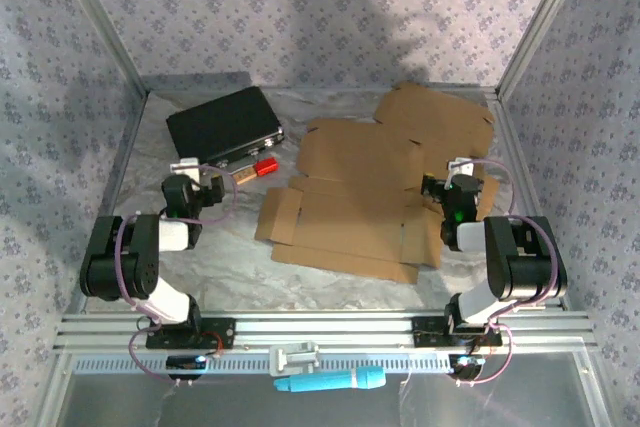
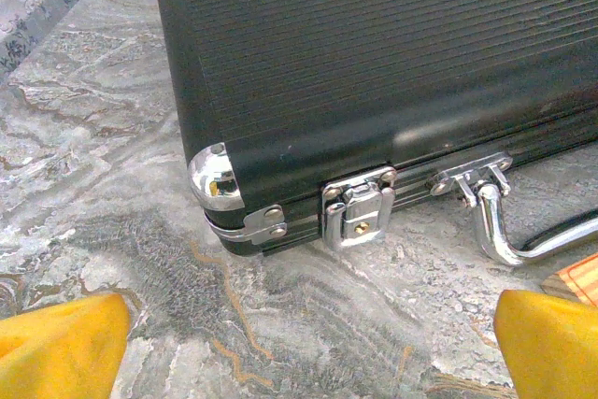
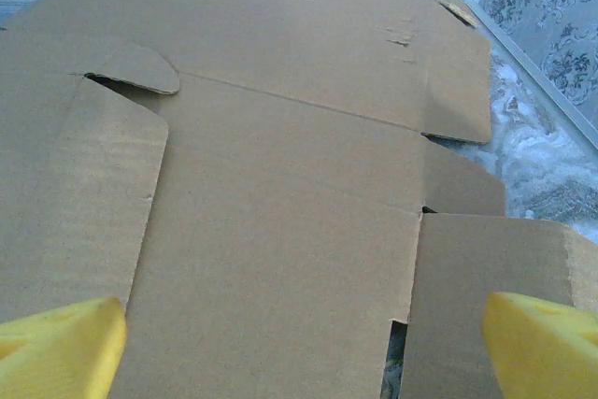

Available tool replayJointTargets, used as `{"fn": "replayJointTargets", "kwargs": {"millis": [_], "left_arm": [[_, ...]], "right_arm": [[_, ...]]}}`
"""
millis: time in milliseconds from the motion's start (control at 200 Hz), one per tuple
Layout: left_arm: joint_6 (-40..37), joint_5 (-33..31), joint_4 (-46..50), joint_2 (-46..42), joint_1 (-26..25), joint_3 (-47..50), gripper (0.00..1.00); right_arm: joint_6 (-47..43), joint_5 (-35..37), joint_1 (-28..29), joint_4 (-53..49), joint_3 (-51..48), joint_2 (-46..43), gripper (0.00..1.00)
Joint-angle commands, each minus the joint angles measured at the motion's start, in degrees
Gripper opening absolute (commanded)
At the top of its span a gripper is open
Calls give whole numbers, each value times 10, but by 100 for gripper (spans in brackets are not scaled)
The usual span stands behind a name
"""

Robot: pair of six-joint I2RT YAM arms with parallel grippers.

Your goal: Fold the paper box

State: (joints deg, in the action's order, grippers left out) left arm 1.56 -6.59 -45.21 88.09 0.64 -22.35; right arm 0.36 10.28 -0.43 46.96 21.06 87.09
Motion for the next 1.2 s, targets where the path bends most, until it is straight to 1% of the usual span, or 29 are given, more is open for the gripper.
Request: {"fn": "replayJointTargets", "kwargs": {"millis": [0, 740, 790, 849, 919, 974, 1009, 1054, 1114, 1139, 1164, 1179, 1194], "left_arm": [[7, 14, -19, -2, 1, -11, 100], [8, 15, -17, -2, 1, -11, 100], [7, 14, -22, -3, 1, -10, 100], [10, 5, -26, -20, -1, -2, 100], [0, -66, 43, -80, -27, -12, 100], [-8, -131, 91, -138, -54, -22, 100], [2, -167, 99, -173, -69, -26, 100], [13, -207, 116, -213, -89, -36, 100], [25, -260, 167, -251, -118, -78, 100], [40, -278, 203, -261, -127, -104, 100], [71, -291, 243, -270, -132, -137, 100], [95, -292, 284, -274, -132, -161, 100], [137, -291, 345, -275, -130, -188, 100]], "right_arm": [[-3, 10, 3, 9, 6, -1, 99], [-4, 10, 3, 10, 4, -2, 99], [-4, 22, 6, 16, 0, -10, 99], [-7, 46, 15, -7, 0, -40, 99], [-6, 128, 43, -65, 8, -106, 99], [14, 188, 63, -115, 16, -180, 99], [26, 205, 68, -139, 28, -217, 99], [50, 222, 73, -213, 66, -268, 99], [65, 225, 77, -308, 135, -313, 99], [71, 230, 81, -344, 174, -324, 99], [82, 241, 85, -386, 210, -331, 99], [94, 250, 87, -415, 229, -333, 99], [114, 261, 89, -451, 258, -334, 99]]}}
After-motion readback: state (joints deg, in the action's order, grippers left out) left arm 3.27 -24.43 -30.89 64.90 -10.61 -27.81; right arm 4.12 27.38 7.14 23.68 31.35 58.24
